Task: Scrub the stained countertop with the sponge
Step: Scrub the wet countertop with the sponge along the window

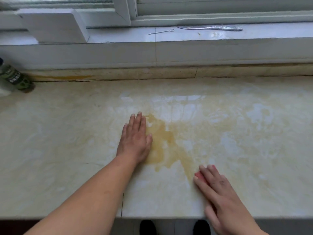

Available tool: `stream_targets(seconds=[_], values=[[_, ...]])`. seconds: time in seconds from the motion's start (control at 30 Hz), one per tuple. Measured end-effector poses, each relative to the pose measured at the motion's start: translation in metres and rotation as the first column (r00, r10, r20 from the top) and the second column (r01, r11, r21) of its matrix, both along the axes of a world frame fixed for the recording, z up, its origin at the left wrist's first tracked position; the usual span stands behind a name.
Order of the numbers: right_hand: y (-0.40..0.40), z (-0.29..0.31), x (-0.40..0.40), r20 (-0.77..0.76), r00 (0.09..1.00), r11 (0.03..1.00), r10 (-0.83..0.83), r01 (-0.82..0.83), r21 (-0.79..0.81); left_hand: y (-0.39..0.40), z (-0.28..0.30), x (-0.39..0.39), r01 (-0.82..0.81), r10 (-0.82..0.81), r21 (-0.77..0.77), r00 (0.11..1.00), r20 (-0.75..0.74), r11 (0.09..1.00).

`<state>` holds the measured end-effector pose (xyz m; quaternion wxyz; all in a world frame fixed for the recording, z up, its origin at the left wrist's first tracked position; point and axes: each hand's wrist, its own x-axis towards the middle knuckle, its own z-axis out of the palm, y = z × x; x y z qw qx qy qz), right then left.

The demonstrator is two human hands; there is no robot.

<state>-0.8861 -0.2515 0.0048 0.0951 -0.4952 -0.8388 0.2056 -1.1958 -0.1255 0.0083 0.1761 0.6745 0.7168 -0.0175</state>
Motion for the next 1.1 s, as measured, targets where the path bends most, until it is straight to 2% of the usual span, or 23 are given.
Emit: stream_targets(seconds=[0.1,0.23,0.37,0.6,0.83,1.1], values=[[-0.001,-0.004,-0.04,0.054,0.997,0.999,0.048,-0.047,-0.019,0.0,-0.004,-0.003,-0.004,0.004,-0.019,1.0,0.001,1.0],[0.038,-0.003,-0.095,0.096,0.994,0.998,-0.046,0.049,-0.029,0.001,-0.007,-0.001,-0.016,0.016,-0.019,1.0,-0.02,1.0],[0.09,0.005,-0.135,0.104,0.987,0.986,-0.123,0.133,-0.105,0.001,-0.008,-0.002,-0.01,0.01,-0.01,1.0,-0.016,1.0],[0.037,0.006,-0.119,0.133,0.988,0.99,-0.077,0.091,-0.104,0.0,-0.01,-0.001,-0.011,0.011,0.009,1.0,-0.011,1.0],[0.135,0.006,-0.158,0.125,0.974,0.971,-0.188,0.203,-0.125,0.0,-0.011,-0.002,0.002,-0.002,0.005,1.0,-0.014,1.0],[0.086,0.007,-0.133,0.127,0.987,0.982,-0.099,0.118,-0.151,0.0,-0.01,-0.001,0.0,0.0,0.0,1.0,-0.018,1.0]])
